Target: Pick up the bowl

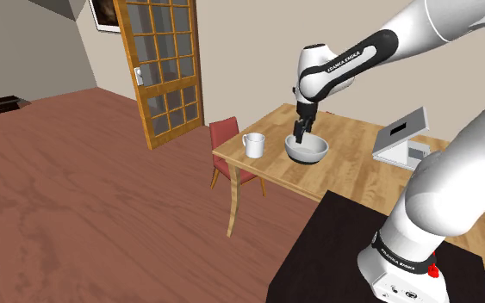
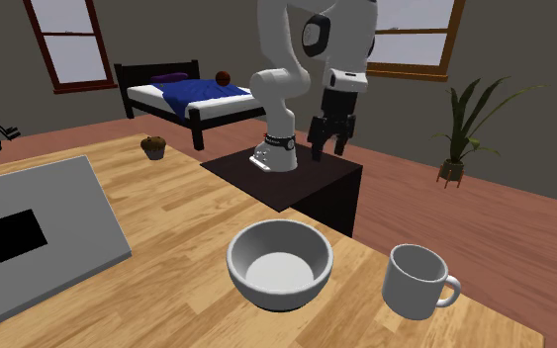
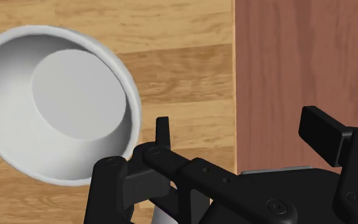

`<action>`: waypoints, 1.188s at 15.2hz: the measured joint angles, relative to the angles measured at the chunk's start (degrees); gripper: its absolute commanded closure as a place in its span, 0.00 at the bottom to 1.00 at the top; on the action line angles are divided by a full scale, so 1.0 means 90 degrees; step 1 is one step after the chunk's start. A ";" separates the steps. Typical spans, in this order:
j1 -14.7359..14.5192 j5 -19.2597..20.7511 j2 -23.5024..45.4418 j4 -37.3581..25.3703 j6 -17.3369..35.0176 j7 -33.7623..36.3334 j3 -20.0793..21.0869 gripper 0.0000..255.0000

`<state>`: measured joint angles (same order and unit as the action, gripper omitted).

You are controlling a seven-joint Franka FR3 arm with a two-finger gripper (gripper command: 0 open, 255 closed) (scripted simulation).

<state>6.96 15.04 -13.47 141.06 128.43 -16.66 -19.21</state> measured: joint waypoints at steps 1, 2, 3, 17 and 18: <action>0.0019 -0.0041 0.0226 -0.0093 0.0144 -0.0100 -0.0080 0.00; 0.0043 -0.0078 0.0441 -0.0124 0.0335 -0.0190 -0.0156 0.00; 0.0063 -0.0123 0.0634 -0.0171 0.0490 -0.0269 -0.0217 0.00; 0.0637 -0.1473 0.3500 -0.1364 0.2127 -0.1608 -0.0333 0.00; 0.0658 -0.1517 0.3593 -0.1378 0.2202 -0.1628 -0.0306 0.00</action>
<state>12.89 1.39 18.87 128.66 148.24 -31.32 -21.96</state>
